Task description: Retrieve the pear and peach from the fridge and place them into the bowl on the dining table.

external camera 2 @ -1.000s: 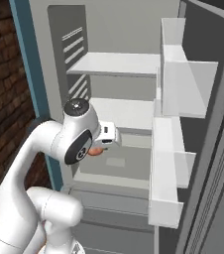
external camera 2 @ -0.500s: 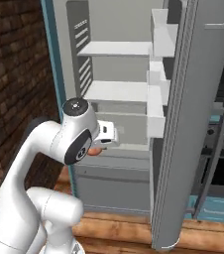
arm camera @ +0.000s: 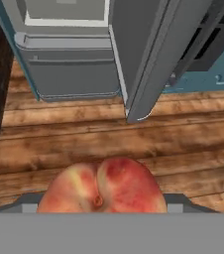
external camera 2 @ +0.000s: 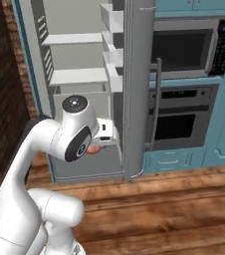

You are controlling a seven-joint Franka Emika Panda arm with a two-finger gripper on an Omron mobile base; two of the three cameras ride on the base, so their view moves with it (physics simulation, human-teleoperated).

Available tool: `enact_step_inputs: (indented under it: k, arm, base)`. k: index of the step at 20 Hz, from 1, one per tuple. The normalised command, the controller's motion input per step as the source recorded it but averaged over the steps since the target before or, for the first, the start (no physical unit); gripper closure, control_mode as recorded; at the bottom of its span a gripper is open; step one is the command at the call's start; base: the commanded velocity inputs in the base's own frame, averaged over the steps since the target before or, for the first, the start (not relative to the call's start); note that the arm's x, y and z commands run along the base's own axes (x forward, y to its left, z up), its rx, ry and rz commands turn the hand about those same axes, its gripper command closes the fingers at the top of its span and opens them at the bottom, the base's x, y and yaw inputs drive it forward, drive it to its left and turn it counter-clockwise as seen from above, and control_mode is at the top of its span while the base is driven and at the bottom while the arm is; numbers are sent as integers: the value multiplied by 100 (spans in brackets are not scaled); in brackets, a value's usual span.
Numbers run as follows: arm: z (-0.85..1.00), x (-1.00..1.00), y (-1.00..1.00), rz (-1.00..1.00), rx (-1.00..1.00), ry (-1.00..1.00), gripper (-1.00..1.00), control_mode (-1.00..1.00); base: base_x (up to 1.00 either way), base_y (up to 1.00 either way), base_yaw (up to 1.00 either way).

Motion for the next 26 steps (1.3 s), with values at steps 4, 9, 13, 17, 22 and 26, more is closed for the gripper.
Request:
enact_step_inputs:
  k: [4,9,13,17,22,26]
  arm:
    - [0,0,0,0,0,0,100,100]
    - [0,0,0,0,0,0,100,100]
    - [0,0,0,0,0,0,100,100]
    - [0,0,0,0,0,0,100,100]
    - [0,0,0,0,0,0,100,100]
    - [0,0,0,0,0,0,100,100]
  base:
    - [-98,0,-53]
    - [-98,0,-52]
    - [-100,-1,-52]
    - [-92,-10,-53]
    - [-86,-15,-55]
    - [-39,-32,-58]
